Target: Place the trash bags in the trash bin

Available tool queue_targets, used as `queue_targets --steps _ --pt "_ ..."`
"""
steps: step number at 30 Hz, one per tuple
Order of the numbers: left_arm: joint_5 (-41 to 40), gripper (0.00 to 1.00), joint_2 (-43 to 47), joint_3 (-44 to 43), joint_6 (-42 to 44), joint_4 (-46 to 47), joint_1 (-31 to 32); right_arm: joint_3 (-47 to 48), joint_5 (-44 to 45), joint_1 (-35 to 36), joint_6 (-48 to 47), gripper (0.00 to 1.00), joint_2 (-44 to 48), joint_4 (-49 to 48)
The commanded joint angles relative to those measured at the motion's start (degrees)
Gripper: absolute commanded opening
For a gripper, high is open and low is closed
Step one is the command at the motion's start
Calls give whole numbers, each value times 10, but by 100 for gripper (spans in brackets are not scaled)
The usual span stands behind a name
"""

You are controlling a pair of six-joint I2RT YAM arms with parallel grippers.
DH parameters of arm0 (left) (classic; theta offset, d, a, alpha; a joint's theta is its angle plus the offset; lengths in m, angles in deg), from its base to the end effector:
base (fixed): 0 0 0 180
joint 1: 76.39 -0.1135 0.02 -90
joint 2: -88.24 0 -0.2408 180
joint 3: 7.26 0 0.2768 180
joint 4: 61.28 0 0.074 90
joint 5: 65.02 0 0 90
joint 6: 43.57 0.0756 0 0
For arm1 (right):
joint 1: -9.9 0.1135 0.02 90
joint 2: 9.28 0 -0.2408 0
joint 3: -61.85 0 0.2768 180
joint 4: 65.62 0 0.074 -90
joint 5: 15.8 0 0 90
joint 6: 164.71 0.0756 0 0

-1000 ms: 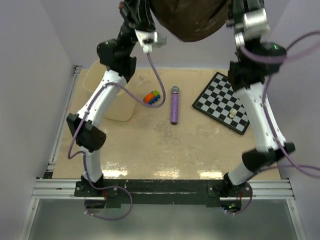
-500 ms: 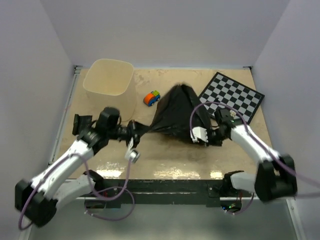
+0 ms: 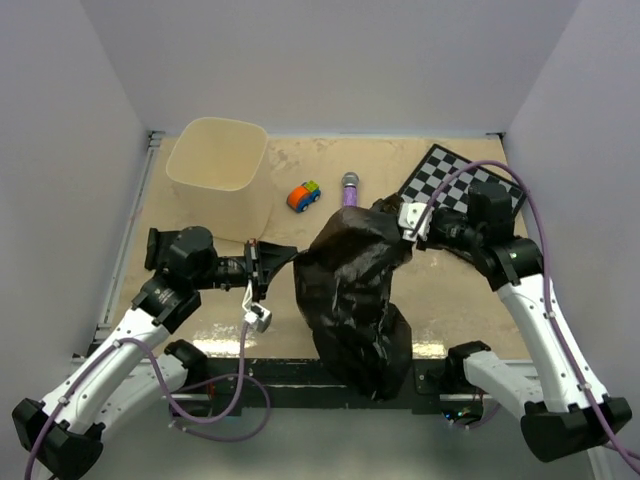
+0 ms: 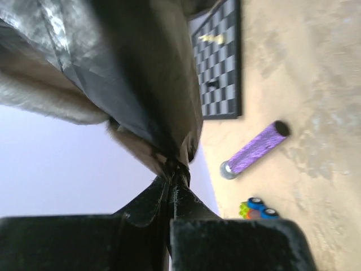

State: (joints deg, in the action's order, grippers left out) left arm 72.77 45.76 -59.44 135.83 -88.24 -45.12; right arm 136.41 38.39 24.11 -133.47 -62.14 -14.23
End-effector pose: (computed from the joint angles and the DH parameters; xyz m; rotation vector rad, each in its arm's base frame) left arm 0.1713 -0.1695 0.2857 1.7356 0.3561 -0.0496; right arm 0.2309 0.1041 0.3408 -1.4562 1.3525 0.1538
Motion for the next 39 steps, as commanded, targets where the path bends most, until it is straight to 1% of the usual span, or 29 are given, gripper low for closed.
queue_targets --steps 1,2,6,9,12,14,15,16,17,18,19,21,22,23,24,26,28,31,34,36,38,39 --pt "-82 0 -1 -13 -170 200 -1 4 26 -2 116 0 45 -112" --pt "-108 0 -10 -26 -203 225 -1 3 33 -2 125 0 47 -129" --pt "-193 0 -68 -109 -291 244 -1 4 89 -2 181 0 44 -223" --pt "-260 0 -102 -140 -349 287 -2 8 120 -2 212 0 36 -291" --pt "-286 0 -124 -165 -379 305 -2 27 123 -2 228 0 20 -324" --pt "-291 3 -133 -187 -403 296 -2 40 120 -2 242 0 8 -336" --pt "-292 7 -138 -197 -418 283 -2 46 116 -2 251 0 3 -339" --pt "-289 13 -143 -218 -434 267 -1 51 111 -2 258 0 -1 -340" --pt "-280 23 -147 -237 -445 236 -2 55 108 -2 270 0 -4 -346" --pt "-269 37 -153 -261 -460 187 -2 59 107 -2 283 0 -7 -351" --pt "-243 49 -165 -303 -468 114 -2 63 111 -2 309 0 -9 -370" --pt "-182 62 -196 -393 -479 -41 -2 74 139 -2 362 0 -16 -410" --pt "-155 71 -206 -430 -494 -103 -2 78 176 -2 386 0 -21 -433" --pt "-133 77 -211 -451 -513 -145 -2 84 208 -2 405 0 -29 -453" --pt "-114 84 -207 -462 -538 -162 -2 91 239 -2 421 0 -37 -472" --pt "-89 88 -191 -460 -576 -161 -2 108 263 -2 449 0 -64 -493" --pt "-84 89 -184 -466 -604 -147 -2 126 247 -2 459 0 -86 -499" --pt "-123 90 -199 -500 -618 -142 -2 139 271 -2 465 0 -109 -504" --pt "-191 91 -200 -494 -615 -134 -2 175 333 -3 465 0 -137 -492" --pt "-264 91 -191 -449 -635 -92 -4 193 368 -5 465 0 -152 -500" --pt "-361 91 -189 -406 -671 -50 -6 210 373 -6 459 0 -163 -506" --pt "-395 89 -199 -403 -690 -45 -6 221 366 -7 457 0 -170 -502"
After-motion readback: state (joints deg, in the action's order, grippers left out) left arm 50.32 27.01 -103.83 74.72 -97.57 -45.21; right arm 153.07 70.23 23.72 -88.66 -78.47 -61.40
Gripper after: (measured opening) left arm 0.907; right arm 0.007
